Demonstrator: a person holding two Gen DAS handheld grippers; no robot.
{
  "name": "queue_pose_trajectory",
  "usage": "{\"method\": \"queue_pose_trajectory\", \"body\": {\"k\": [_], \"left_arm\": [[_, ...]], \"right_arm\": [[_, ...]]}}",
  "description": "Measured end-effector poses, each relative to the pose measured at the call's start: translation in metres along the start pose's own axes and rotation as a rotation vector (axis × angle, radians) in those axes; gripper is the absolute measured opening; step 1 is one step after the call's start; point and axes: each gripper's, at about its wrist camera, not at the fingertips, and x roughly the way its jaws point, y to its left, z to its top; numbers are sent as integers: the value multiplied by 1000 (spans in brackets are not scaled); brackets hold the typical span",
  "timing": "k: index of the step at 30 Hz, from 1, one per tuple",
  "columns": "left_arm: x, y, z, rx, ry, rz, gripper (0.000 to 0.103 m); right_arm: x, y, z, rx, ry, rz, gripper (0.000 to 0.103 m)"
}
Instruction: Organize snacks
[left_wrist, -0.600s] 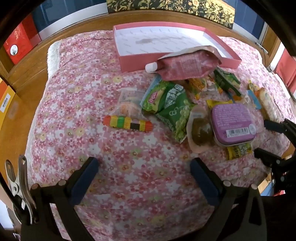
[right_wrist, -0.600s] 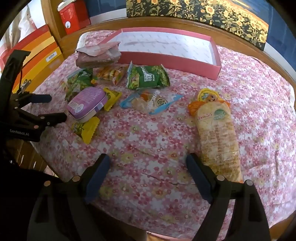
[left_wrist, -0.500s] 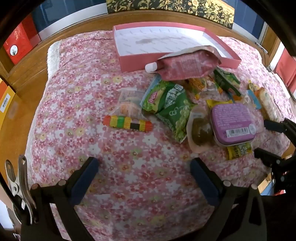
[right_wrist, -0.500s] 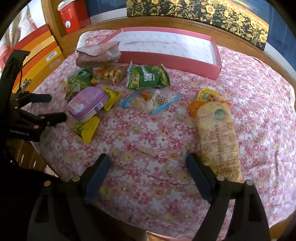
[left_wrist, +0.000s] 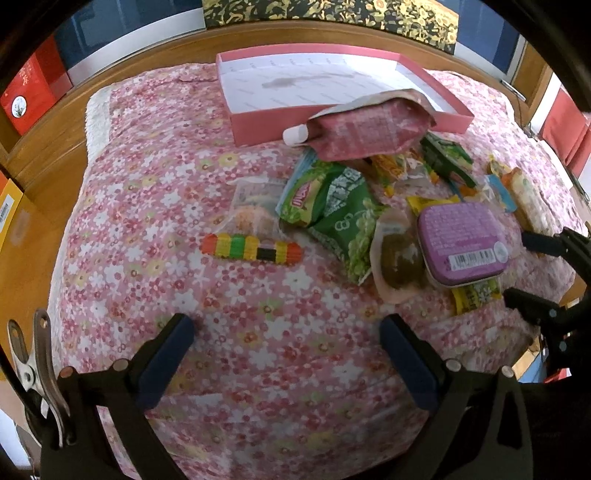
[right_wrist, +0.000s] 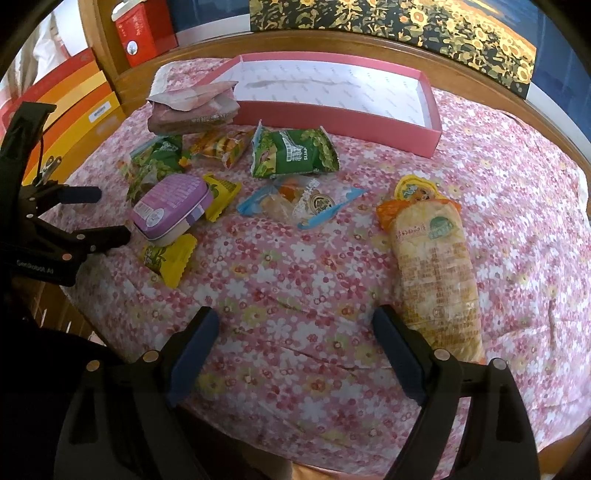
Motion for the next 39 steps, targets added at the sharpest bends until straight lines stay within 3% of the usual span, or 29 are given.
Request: {"method": "queue_pose_trajectory", "body": {"k": [11, 14, 20, 32, 39], "left_arm": [[-1, -2, -4, 8, -10, -32, 103], [0, -3, 0, 28, -15, 5, 103], [1, 0, 0, 16, 4, -38, 103], [3, 2, -2, 19, 7, -38, 103], [-1, 6, -9, -43, 2, -112, 102]], "right_arm": [[1, 0, 2, -12, 17, -11, 89], [1, 0, 1, -10, 18, -10, 89], [0, 1, 3, -15, 8, -9, 90], [1, 2, 5, -57, 43, -71, 90], [1, 1, 4, -42, 54, -39, 90]]}}
